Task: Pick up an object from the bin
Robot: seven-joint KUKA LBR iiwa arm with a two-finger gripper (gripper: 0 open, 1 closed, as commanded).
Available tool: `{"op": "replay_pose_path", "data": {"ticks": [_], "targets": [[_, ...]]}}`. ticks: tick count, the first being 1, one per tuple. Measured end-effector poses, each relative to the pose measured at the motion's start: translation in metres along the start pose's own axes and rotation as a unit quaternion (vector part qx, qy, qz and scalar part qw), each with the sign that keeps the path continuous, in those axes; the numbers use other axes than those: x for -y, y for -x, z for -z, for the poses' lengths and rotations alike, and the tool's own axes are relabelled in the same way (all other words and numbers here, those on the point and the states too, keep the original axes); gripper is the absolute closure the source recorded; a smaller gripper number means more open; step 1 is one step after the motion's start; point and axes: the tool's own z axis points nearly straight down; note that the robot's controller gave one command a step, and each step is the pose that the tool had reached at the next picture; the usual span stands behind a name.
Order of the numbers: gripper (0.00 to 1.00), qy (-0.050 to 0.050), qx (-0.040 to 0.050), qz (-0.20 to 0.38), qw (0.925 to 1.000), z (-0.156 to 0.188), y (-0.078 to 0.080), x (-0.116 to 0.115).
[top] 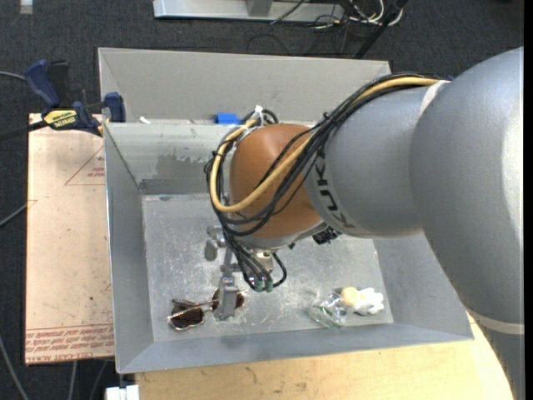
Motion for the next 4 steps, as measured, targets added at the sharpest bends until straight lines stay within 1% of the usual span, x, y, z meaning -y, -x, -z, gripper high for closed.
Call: {"op": "replay_pose_path", "data": {"ticks": [1, 2, 3, 4], "targets": [[0.0, 0.001, 0.0036, -0.002, 1.0, 0.004, 0.002, 0.001], [0.0, 0.0, 0.0079, 0.032, 0.9995, -0.019, -0.009, -0.023], [0.0, 0.001, 0.0049, 0.03, 0.9996, -0.046, -0.024, -0.042], [1.0, 0.0, 0.0044, 0.116, 0.9933, -0.059, -0.033, 0.001]]}}
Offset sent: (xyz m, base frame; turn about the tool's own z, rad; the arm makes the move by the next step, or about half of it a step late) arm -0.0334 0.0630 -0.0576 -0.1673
